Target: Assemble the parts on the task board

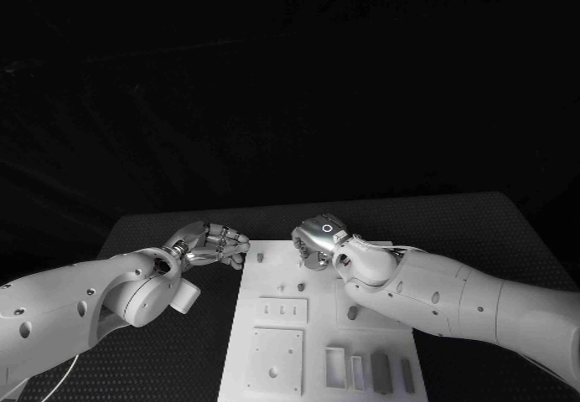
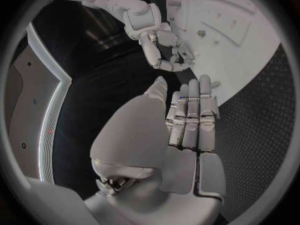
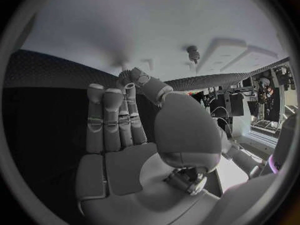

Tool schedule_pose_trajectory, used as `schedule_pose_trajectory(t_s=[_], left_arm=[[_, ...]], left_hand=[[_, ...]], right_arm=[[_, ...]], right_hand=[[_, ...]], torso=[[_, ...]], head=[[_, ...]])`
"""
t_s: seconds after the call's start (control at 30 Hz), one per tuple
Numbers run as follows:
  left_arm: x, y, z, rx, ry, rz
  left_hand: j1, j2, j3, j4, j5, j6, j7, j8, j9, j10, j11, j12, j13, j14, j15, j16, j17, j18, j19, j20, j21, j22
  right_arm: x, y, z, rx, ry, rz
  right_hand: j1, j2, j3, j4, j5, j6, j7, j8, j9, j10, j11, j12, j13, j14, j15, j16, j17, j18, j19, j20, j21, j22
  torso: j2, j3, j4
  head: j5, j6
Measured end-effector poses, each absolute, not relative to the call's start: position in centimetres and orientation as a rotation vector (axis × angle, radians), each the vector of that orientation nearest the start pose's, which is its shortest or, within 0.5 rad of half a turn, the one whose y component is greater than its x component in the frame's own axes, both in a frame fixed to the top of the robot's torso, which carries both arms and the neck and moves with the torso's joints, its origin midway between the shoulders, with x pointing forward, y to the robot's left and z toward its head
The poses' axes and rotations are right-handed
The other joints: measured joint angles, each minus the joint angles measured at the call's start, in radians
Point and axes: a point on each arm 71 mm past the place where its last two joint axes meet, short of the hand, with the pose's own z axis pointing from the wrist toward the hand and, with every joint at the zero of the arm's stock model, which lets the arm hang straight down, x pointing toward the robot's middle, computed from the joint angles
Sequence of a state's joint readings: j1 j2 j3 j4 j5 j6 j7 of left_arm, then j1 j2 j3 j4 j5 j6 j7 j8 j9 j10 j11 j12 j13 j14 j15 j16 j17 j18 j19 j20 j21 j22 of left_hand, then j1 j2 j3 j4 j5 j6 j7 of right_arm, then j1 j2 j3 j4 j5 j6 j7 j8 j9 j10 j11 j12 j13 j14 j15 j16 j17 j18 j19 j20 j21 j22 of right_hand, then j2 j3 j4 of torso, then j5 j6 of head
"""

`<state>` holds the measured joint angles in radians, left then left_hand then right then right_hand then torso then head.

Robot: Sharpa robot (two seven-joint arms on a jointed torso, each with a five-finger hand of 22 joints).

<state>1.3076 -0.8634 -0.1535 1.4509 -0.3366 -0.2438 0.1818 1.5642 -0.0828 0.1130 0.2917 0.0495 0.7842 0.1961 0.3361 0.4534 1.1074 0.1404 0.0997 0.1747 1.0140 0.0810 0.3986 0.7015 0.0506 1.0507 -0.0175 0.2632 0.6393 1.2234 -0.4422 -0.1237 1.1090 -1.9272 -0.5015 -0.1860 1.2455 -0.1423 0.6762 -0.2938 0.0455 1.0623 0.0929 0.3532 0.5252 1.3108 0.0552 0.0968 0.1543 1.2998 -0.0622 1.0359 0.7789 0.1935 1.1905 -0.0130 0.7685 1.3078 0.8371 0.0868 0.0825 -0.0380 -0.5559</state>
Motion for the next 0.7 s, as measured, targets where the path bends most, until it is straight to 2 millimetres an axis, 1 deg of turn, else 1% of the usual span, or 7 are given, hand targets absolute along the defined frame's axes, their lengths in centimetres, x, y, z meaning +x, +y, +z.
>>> schedule_pose_trajectory(t_s=[0.13, 0.23, 0.7], left_arm=[[50.35, 23.55, -17.99, -0.794, 1.706, -1.247], [50.35, 23.54, -17.99, -0.794, 1.706, -1.248], [50.37, 23.50, -17.99, -0.793, 1.706, -1.248]], left_hand=[[0.000, 0.000, 0.000, 0.000, 0.000, 0.000, 0.000, 0.000, 0.000, 0.000, 0.000, 0.000, 0.000, 0.000, 0.000, 0.000, 0.001, 0.003, 0.000, 0.000, 0.000, 0.000], [0.000, 0.000, 0.000, 0.000, 0.000, 0.000, 0.000, 0.000, 0.000, 0.000, 0.000, 0.000, 0.000, 0.000, 0.000, 0.000, 0.001, 0.010, 0.000, 0.000, 0.000, 0.000], [0.000, 0.000, 0.000, 0.000, 0.000, 0.000, 0.000, 0.000, 0.000, 0.000, 0.000, -0.004, 0.001, 0.000, 0.000, 0.000, 0.003, 0.009, 0.000, 0.000, 0.000, 0.001]], right_arm=[[53.77, -10.19, -20.19, -0.540, 1.332, 0.392], [53.78, -10.19, -20.21, -0.540, 1.332, 0.392], [54.02, -10.25, -20.37, -0.540, 1.336, 0.389]], right_hand=[[0.000, 0.000, 0.001, 0.001, 0.000, 0.000, 0.000, 0.000, 0.000, 0.000, 0.000, 0.000, 0.000, 0.002, -0.003, 0.000, 0.000, 0.000, 0.001, 0.001, 0.000, 0.000], [0.000, 0.000, 0.002, 0.002, -0.003, 0.000, 0.000, 0.000, 0.000, 0.000, 0.000, 0.000, 0.000, 0.002, -0.003, 0.000, 0.000, 0.000, -0.001, -0.003, 0.000, 0.000], [0.000, 0.000, 0.003, 0.003, 0.001, 0.000, 0.000, 0.000, 0.001, 0.000, 0.000, 0.000, 0.000, 0.002, -0.002, 0.000, 0.000, -0.001, -0.001, -0.003, 0.000, 0.000]], torso=[[0.000, 0.0007, -0.0006], [0.000, 0.0007, -0.0005], [0.001, -0.0001, 0.0001]], head=[[0.000, 0.000], [0.000, 0.000], [-0.001, 0.002]])
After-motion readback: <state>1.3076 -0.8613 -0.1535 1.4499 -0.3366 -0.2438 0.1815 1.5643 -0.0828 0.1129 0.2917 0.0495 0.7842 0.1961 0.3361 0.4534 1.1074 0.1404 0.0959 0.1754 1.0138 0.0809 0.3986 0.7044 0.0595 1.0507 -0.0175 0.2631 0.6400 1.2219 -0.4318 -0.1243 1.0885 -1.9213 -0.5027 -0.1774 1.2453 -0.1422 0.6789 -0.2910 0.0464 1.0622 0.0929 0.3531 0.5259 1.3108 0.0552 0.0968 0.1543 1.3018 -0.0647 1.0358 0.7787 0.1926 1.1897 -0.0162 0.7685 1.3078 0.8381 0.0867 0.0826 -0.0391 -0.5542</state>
